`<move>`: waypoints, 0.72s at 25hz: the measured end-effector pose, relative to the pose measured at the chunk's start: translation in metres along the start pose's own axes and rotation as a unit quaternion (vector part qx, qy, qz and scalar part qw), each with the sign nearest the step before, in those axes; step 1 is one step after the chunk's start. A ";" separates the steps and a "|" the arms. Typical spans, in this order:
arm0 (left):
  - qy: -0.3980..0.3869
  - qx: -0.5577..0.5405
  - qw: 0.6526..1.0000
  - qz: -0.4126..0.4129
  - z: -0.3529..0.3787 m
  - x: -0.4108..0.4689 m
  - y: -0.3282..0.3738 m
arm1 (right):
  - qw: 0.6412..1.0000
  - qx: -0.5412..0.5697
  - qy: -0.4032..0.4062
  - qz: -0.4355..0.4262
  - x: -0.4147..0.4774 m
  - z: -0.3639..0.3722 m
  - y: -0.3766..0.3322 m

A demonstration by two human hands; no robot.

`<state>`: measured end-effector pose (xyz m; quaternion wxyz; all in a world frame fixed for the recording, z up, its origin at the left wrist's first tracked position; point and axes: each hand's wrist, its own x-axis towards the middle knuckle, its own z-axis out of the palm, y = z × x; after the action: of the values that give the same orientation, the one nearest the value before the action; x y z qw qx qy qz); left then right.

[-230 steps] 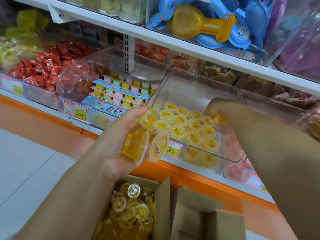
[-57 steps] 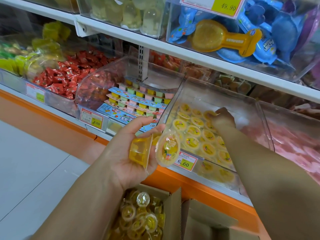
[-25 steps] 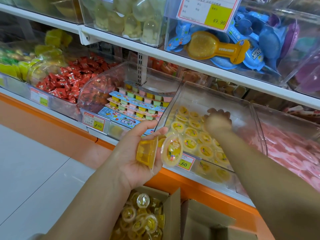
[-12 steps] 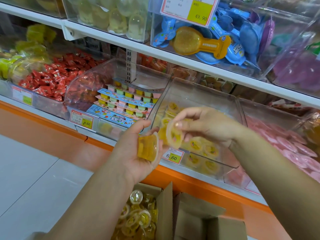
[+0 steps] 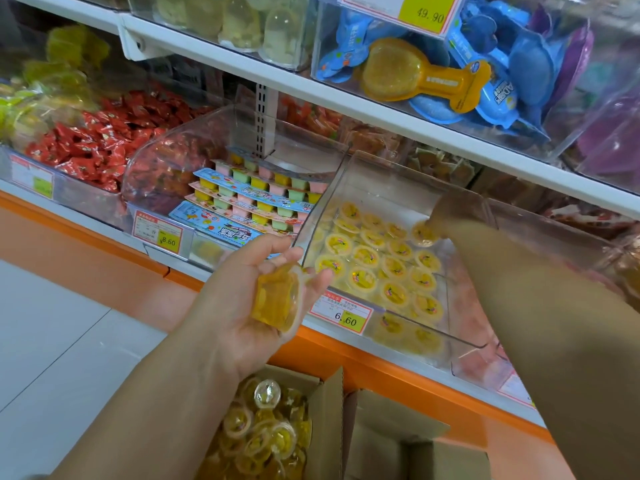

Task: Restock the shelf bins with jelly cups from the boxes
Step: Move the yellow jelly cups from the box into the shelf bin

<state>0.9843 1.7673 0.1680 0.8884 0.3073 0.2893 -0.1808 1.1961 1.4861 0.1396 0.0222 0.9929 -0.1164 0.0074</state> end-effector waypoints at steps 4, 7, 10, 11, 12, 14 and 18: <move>-0.023 -0.003 1.000 0.001 -0.005 -0.007 -0.003 | 0.998 0.047 -0.036 0.016 0.000 0.009 0.000; -0.011 -0.010 1.000 0.004 -0.003 -0.011 -0.003 | 0.998 0.041 -0.044 -0.027 -0.001 0.012 -0.005; -0.008 -0.004 1.000 -0.002 -0.001 -0.015 -0.007 | 0.985 -0.065 -0.143 -0.076 -0.016 0.011 -0.017; -0.009 -0.002 1.000 -0.003 -0.001 -0.016 -0.009 | 0.981 -0.075 -0.167 -0.070 -0.023 0.011 -0.021; -0.008 -0.002 1.000 -0.004 -0.001 -0.016 -0.009 | 0.975 -0.092 -0.191 -0.073 -0.027 0.013 -0.023; -0.006 -0.004 1.000 -0.004 -0.001 -0.020 -0.009 | 0.968 -0.097 -0.219 -0.071 -0.030 0.023 -0.021; -0.013 -0.007 1.000 0.000 -0.001 -0.026 -0.006 | 0.977 -0.057 -0.206 -0.020 -0.042 0.049 -0.016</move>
<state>0.9604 1.7672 0.1808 0.8940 0.2988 0.2793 -0.1828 1.1591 1.5096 0.0891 0.0549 0.9724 -0.0986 -0.2041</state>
